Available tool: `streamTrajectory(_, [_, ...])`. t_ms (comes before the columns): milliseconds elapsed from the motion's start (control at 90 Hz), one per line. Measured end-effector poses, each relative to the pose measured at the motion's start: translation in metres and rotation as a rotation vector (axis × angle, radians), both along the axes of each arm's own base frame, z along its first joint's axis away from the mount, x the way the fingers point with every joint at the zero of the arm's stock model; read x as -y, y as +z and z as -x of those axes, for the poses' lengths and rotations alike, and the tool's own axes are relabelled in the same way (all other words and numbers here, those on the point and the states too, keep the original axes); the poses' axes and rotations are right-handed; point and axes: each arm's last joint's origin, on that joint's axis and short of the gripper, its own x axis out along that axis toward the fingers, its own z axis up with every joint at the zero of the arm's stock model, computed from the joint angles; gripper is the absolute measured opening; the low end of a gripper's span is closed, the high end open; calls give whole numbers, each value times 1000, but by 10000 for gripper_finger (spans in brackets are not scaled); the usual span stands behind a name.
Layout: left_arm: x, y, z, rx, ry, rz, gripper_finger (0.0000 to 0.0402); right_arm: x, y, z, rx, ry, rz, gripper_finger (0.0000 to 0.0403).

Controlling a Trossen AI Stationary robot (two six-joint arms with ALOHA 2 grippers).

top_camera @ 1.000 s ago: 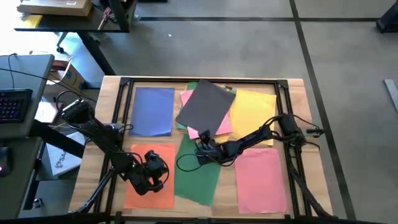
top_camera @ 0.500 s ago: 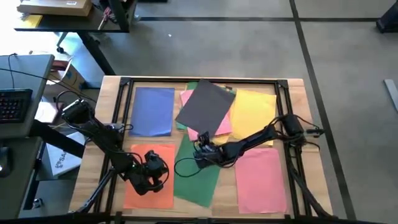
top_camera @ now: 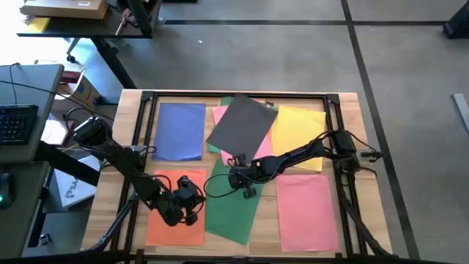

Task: Organize paper
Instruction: Adjust the green paper

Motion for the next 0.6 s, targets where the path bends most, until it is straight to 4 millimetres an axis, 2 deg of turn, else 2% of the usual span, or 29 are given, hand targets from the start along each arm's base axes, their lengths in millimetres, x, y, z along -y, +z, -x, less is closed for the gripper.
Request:
streamTrajectory(144, [-1,0,-1,-11,-8,0,0,-12,0,3,-6,-246,-161,129])
streamTrajectory(211, [-1,0,-1,-10,-8,1,0,-15,-1,5,-16,-293,-192,129])
streamTrajectory(356, [-1,0,-1,-9,-9,3,0,-26,-4,14,-87,-229,-143,129])
streamTrajectory(600, [2,0,1,-6,-25,8,0,-42,-12,31,-225,-23,-12,129])
